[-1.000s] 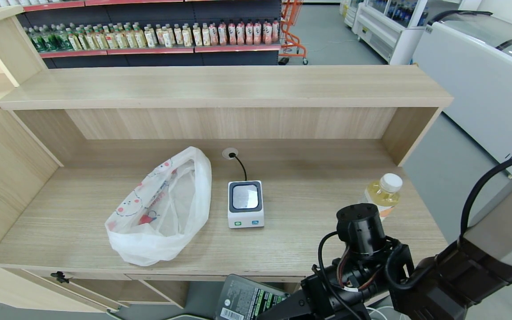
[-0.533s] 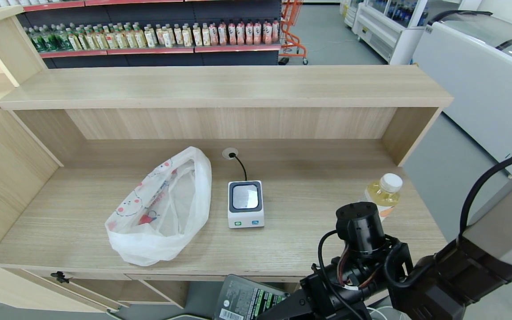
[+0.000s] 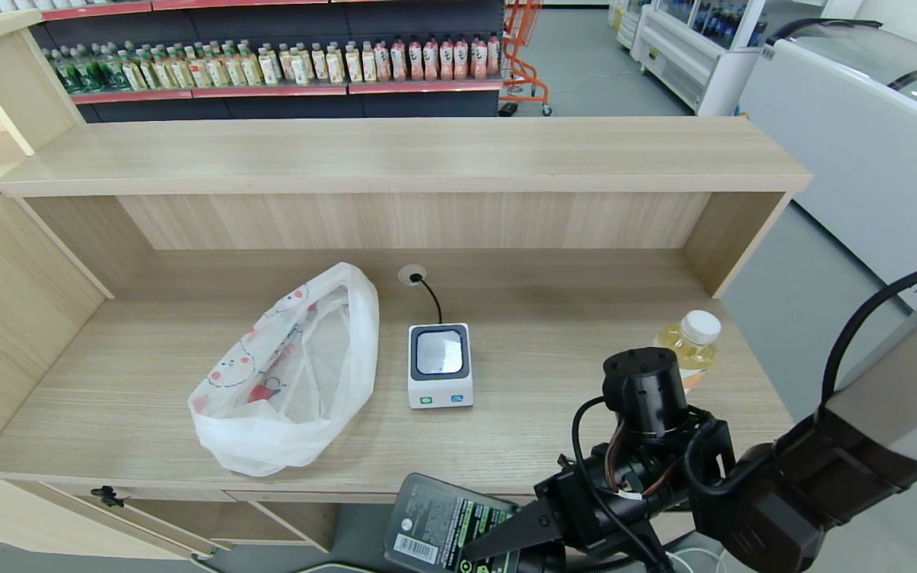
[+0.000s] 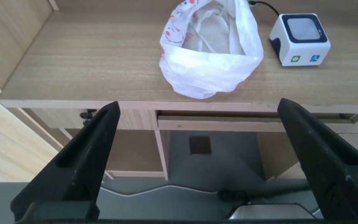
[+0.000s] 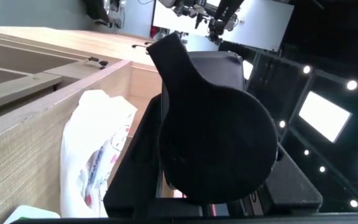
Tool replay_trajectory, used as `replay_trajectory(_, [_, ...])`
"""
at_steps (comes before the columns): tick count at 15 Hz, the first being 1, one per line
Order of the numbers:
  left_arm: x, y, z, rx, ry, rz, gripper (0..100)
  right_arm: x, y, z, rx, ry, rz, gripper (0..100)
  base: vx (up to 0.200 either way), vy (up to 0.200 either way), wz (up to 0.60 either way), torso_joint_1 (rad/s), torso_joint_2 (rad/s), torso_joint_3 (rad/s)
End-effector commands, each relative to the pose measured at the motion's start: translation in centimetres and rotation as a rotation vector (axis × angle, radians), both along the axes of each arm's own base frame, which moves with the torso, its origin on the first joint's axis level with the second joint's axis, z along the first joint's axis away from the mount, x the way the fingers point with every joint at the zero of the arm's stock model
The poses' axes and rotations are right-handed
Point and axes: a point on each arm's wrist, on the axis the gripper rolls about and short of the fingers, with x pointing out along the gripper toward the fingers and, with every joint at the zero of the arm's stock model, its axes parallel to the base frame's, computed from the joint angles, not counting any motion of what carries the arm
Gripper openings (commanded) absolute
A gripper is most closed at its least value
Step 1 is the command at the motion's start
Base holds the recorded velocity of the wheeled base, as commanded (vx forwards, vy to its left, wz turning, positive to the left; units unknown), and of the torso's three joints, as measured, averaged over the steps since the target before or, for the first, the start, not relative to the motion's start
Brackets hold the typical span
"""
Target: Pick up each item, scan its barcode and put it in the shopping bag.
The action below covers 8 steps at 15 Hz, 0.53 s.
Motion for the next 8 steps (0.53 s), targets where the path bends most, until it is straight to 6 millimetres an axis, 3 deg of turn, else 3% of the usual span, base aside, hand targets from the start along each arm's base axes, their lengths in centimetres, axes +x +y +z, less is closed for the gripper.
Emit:
replay_trajectory(1, [0.0, 0.0, 0.0, 0.000, -0.001, 0.000, 100, 0.5, 0.0, -0.1, 0.001, -0.001, -0.007, 0, 0.000, 0.000, 0.00, 0.000, 0.00, 0.000])
replay_trajectory(7, [0.0, 0.0, 0.0, 0.000, -0.001, -0.001, 100, 0.5, 0.1, 0.1, 0.002, 0.004, -0.008, 0, 0.000, 0.000, 0.00, 0.000, 0.00, 0.000])
replay_trajectory(8, [0.0, 0.0, 0.0, -0.001, -0.001, 0.000, 100, -0.4, -0.2, 0.8, -0.009, 0.045, -0.008, 0, 0.000, 0.000, 0.00, 0.000, 0.00, 0.000])
